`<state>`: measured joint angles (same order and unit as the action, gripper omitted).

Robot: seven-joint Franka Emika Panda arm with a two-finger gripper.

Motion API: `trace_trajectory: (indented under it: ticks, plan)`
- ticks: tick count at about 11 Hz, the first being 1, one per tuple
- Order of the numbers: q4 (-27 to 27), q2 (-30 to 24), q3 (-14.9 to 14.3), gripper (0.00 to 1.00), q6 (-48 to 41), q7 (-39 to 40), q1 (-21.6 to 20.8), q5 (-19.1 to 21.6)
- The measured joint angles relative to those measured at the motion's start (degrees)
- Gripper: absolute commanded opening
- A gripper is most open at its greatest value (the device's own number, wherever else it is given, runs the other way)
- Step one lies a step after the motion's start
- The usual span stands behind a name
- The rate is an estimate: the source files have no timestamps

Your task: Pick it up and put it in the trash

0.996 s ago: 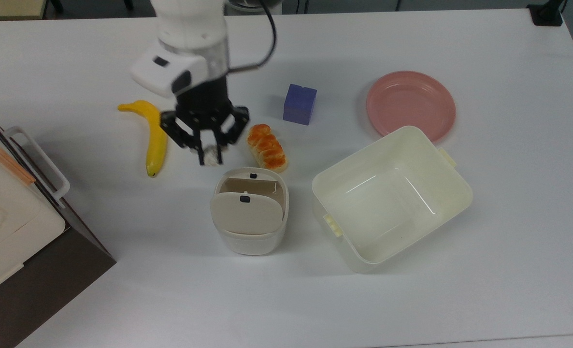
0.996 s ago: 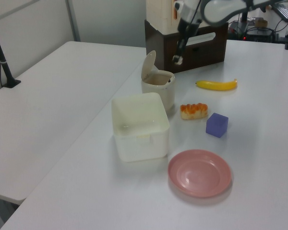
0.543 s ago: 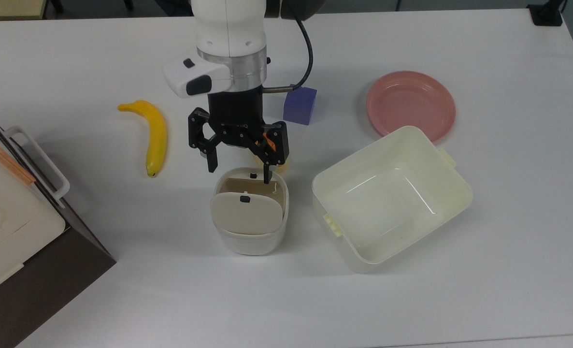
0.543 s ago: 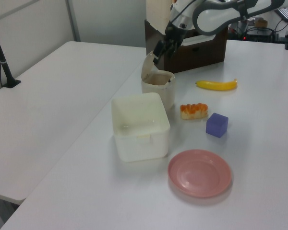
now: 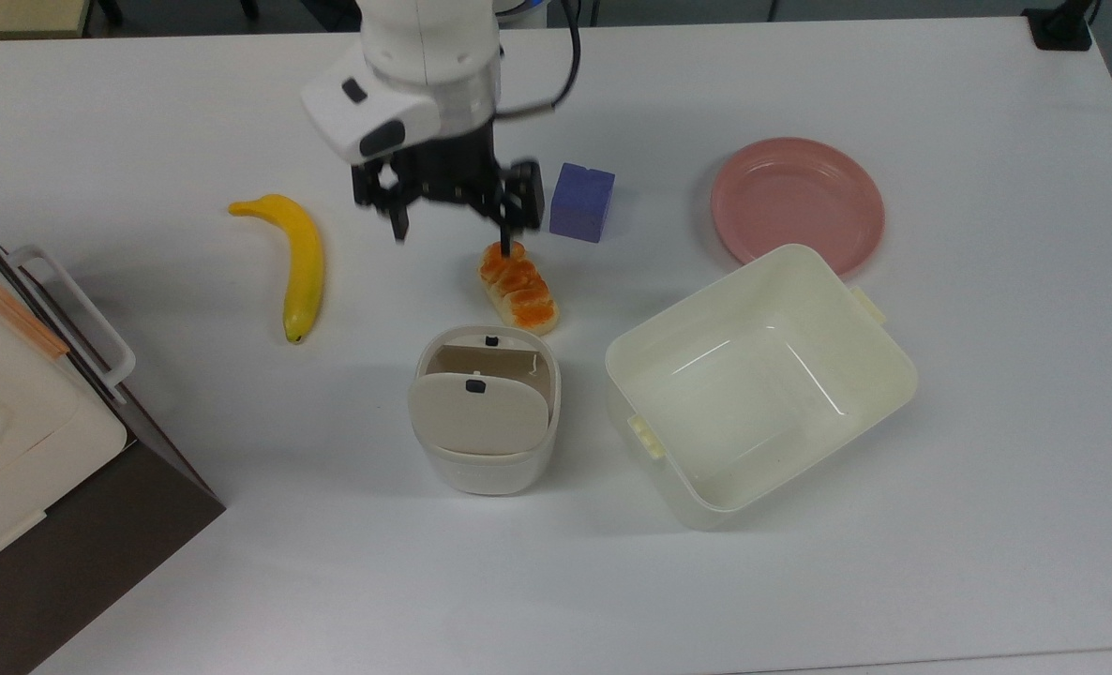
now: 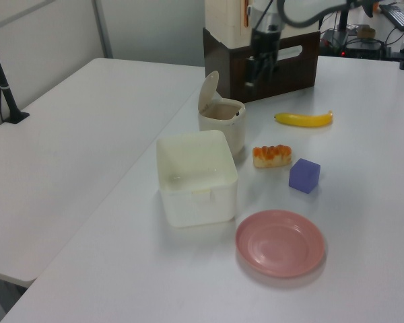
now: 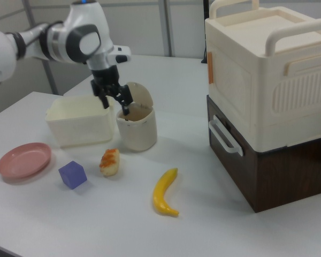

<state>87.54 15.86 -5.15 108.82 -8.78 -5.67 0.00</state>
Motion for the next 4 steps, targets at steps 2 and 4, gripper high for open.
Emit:
trace_trajectory:
  ticks: [2, 4]
  plan:
    - [0.1, -4.7, -0.1, 1.00, -10.4, 3.2, 0.5, 0.0]
    - [0.9, -7.7, -0.1, 1.00, -12.7, 3.7, 0.8, 0.0]
